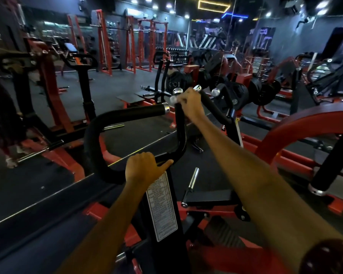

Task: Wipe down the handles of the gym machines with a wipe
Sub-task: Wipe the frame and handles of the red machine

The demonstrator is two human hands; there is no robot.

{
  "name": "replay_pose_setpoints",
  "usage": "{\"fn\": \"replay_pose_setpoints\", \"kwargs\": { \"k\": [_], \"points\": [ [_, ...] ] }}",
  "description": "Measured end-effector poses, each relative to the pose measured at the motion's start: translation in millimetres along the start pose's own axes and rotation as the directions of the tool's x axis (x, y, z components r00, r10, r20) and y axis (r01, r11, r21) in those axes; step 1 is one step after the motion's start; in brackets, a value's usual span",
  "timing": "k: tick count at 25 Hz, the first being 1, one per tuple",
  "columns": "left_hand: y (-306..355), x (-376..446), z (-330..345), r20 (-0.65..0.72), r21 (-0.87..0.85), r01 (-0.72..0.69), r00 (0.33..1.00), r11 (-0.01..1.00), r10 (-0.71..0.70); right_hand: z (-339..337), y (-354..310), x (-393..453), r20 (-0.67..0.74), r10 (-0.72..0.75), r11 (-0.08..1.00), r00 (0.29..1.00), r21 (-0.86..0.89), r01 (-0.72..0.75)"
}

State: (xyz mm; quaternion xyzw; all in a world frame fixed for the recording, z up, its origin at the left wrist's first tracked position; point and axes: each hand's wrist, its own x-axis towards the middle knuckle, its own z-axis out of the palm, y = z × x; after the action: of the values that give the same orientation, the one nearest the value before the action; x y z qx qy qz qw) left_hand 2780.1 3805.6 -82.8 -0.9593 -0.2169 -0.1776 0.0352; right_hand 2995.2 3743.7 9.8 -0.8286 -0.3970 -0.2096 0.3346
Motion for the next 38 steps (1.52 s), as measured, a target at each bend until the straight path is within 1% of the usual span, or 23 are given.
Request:
{"fn": "replay_pose_setpoints", "kwargs": {
  "k": [1,3,4,6,8,9,11,13,14,15,17,18,19,20,23,26,28,32,33,34,36,37,38],
  "points": [
    [1,0,1,-0.007,0.011,0.008,1.000,1.000,-0.008,-4,3,14,-0.002,-0.021,0.999,1.000,-0.034,0.021],
    [3,0,3,-0.016,0.018,0.019,1.000,1.000,-0.019,-6,13,26,0.059,-0.079,0.990,0.995,-0.110,0.085],
    [3,1,4,-0.017,0.013,0.029,0.999,1.000,-0.028,-6,15,25,0.078,-0.091,0.989,0.993,-0.109,0.100],
    [3,2,4,-0.020,0.022,0.046,0.999,0.999,-0.046,-5,14,11,0.061,-0.122,0.990,0.991,-0.060,0.126],
    [3,1,5,-0.020,0.035,0.057,0.998,0.998,-0.056,-5,15,-12,0.038,-0.083,0.997,0.996,0.010,0.083],
    [3,1,4,-0.017,0.031,0.065,0.998,0.997,-0.064,-4,18,-25,0.036,-0.070,0.997,0.997,0.026,0.069],
    [6,1,3,-0.008,0.037,0.081,0.997,0.996,-0.081,-4,25,-49,0.057,-0.103,0.995,0.993,0.023,0.102],
    [9,3,0,-0.007,0.058,0.106,0.994,0.993,-0.106,-12,32,-52,0.193,-0.196,0.980,0.961,0.010,0.198],
    [11,4,-1,-0.003,0.056,0.121,0.993,0.991,-0.122,-19,33,-42,0.264,-0.193,0.979,0.945,-0.011,0.203],
    [12,4,-1,0.005,0.047,0.137,0.991,0.990,-0.137,-25,30,-27,0.289,-0.144,0.987,0.946,-0.021,0.156],
    [13,4,0,0.012,0.036,0.161,0.987,0.986,-0.161,-32,24,8,0.159,0.008,0.999,0.987,0.037,-0.014],
    [12,3,2,0.009,0.035,0.170,0.985,0.985,-0.171,-30,22,21,0.080,0.063,0.994,0.995,0.080,-0.069],
    [12,3,3,0.001,0.033,0.174,0.985,0.984,-0.175,-27,18,28,0.043,0.057,0.993,0.997,0.098,-0.061],
    [12,3,5,-0.005,0.029,0.175,0.985,0.984,-0.175,-20,16,30,0.037,0.011,0.997,0.999,0.076,-0.014],
    [10,6,8,-0.024,0.030,0.189,0.982,0.982,-0.188,-3,19,21,0.053,-0.087,0.996,0.995,0.017,0.087],
    [11,6,10,-0.021,0.031,0.196,0.980,0.980,-0.196,-8,23,25,0.040,-0.054,0.997,0.998,0.050,0.052],
    [10,5,11,-0.019,0.028,0.201,0.979,0.979,-0.201,-9,27,18,-0.008,-0.016,0.993,1.000,0.117,0.017],
    [11,4,9,-0.028,0.024,0.203,0.979,0.979,-0.202,4,35,-35,-0.049,-0.010,0.983,0.999,0.183,0.019],
    [11,4,8,-0.032,0.032,0.200,0.980,0.979,-0.199,4,37,-48,-0.030,-0.015,0.981,0.999,0.195,0.021],
    [11,4,8,-0.034,0.040,0.195,0.980,0.980,-0.194,0,37,-56,0.032,-0.014,0.979,0.999,0.205,0.007],
    [11,3,8,-0.029,0.032,0.191,0.981,0.981,-0.190,-14,34,-50,0.244,0.013,0.987,0.970,0.155,-0.052],
    [11,3,8,-0.024,0.025,0.189,0.982,0.982,-0.189,-21,30,-37,0.272,0.029,0.990,0.962,0.124,-0.065],
    [12,3,8,-0.020,0.024,0.186,0.982,0.982,-0.186,-27,26,-20,0.210,0.036,0.991,0.977,0.116,-0.062]
  ]
}}
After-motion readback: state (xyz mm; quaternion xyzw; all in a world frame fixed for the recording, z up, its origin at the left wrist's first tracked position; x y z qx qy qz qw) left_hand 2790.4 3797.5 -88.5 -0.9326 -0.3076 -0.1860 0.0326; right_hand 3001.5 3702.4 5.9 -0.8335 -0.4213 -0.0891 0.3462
